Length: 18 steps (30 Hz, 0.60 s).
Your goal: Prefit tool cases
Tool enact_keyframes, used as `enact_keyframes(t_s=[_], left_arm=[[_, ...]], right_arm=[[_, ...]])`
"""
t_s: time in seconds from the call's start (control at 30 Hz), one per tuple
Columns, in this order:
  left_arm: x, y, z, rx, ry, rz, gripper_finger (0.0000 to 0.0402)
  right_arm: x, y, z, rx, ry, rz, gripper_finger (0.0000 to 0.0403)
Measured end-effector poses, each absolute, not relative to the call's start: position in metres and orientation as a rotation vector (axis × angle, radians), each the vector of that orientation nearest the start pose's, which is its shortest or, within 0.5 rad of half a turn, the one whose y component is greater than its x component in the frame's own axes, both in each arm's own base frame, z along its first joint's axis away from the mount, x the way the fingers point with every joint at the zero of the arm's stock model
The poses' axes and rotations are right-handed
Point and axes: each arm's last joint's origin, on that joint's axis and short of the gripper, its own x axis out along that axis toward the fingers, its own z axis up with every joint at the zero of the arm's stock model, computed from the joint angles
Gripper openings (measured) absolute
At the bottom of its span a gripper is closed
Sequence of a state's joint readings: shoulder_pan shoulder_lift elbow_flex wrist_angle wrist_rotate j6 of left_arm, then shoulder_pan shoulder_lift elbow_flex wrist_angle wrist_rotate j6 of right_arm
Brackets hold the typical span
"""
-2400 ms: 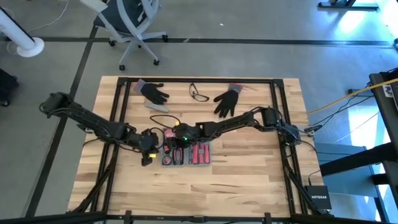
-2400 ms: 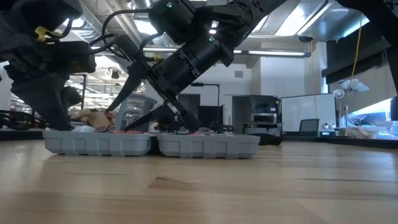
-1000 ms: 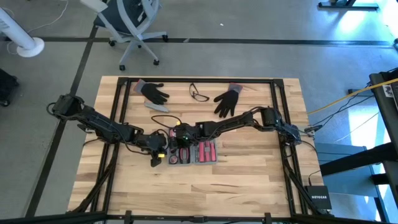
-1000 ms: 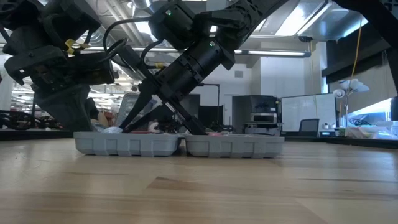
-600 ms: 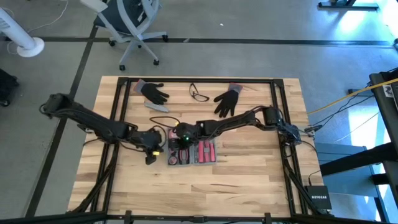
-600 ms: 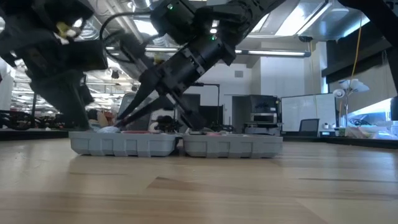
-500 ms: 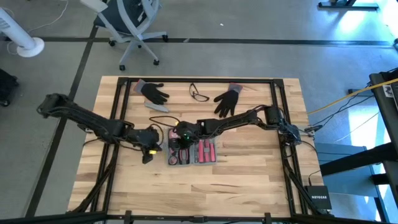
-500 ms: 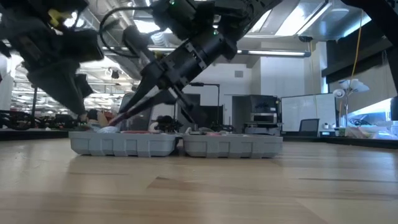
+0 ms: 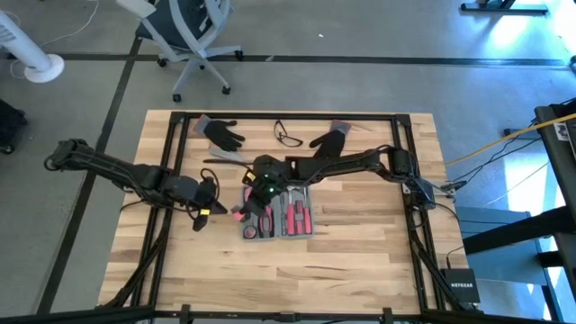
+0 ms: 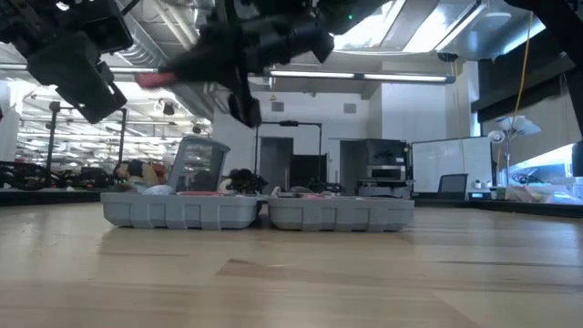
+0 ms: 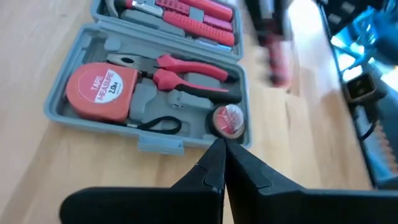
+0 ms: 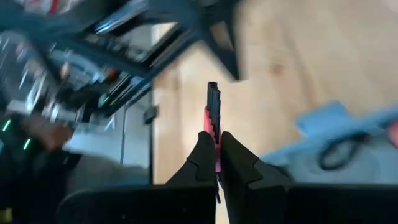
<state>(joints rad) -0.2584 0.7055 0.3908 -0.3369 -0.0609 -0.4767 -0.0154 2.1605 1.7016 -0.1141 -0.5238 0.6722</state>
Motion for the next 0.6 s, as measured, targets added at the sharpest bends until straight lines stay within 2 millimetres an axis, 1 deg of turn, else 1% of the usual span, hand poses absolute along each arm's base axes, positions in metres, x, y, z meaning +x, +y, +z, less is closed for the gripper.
enact_keyframes(t_s=[0.13,0.3,0.4,0.6], left_arm=[[0.142,-0.036,0.199,-0.429,0.661,-0.019,0.0005],[0.142,-0.031,0.209,-0.518,0.611,0.016,0.0019],[0.142,-0.026,0.221,-0.565,0.557,0.045,0.0029],[0.14,-0.012,0.251,-0.681,0.416,0.093,0.0045]], right_arm=[[0.495,0.008,0.239,0.731,0.688,0.35,0.0],[0.493,0.005,0.26,0.592,0.731,0.255,0.0],[0.49,0.003,0.274,0.478,0.764,0.18,0.0],[0.481,-0.001,0.314,0.253,0.782,0.065,0.0]])
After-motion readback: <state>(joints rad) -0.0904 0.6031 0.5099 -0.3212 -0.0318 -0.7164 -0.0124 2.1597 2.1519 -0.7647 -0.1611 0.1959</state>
